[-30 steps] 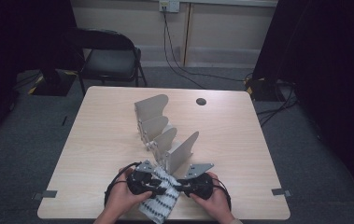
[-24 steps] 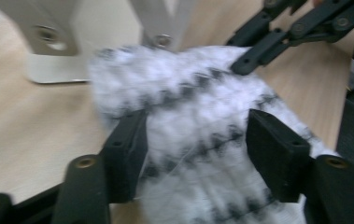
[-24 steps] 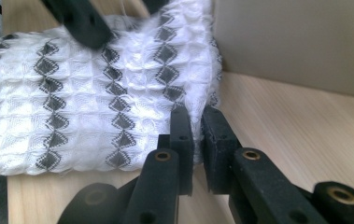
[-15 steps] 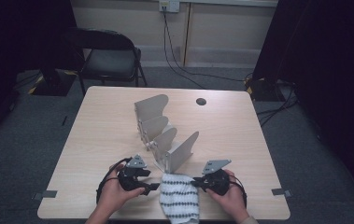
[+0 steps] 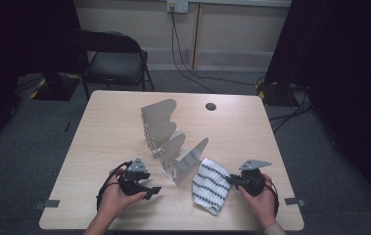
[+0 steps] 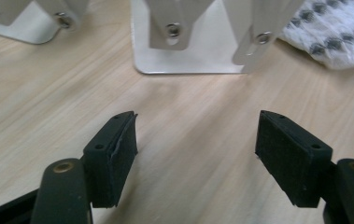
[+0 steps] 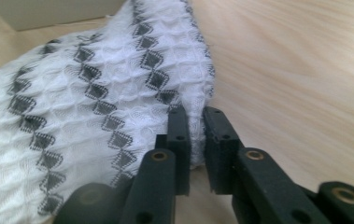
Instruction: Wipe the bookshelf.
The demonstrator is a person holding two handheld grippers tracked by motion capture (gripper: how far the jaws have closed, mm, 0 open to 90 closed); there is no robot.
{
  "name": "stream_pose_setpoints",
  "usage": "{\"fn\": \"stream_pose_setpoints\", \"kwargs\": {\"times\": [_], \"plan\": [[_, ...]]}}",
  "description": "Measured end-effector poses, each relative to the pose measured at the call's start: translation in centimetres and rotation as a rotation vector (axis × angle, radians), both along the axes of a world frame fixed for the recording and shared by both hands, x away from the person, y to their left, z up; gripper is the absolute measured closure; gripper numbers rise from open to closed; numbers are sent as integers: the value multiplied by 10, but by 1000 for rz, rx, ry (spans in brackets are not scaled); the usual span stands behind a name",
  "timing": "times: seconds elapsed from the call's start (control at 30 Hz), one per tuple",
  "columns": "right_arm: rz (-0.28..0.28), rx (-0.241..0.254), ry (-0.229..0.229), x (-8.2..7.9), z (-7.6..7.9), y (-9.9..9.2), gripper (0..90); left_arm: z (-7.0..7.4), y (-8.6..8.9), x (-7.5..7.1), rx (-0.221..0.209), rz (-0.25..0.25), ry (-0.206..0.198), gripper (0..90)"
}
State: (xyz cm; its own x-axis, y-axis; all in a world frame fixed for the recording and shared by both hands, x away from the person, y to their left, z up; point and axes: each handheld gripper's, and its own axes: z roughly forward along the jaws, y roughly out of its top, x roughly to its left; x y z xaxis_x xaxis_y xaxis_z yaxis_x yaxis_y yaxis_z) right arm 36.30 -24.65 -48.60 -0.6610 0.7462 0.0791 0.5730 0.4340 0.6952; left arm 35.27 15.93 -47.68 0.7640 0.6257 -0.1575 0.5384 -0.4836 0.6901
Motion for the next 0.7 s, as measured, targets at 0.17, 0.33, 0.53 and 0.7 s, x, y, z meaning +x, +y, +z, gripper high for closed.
{"fn": "stream_pose_setpoints", "kwargs": {"times": [0.17, 0.33, 0.53, 0.7], "plan": [[74, 52, -3, -6, -1, 18, 572, -2, 6, 1, 1, 14, -4, 288], [89, 93, -91, -13, 13, 24, 391, -4, 11, 2, 7, 26, -13, 270], [237, 86, -101, -22, 10, 51, 241, -8, 17, 7, 27, 45, -46, 236], [276, -4, -91, -23, -5, 77, 183, -9, 23, 9, 36, 63, -76, 217]]}}
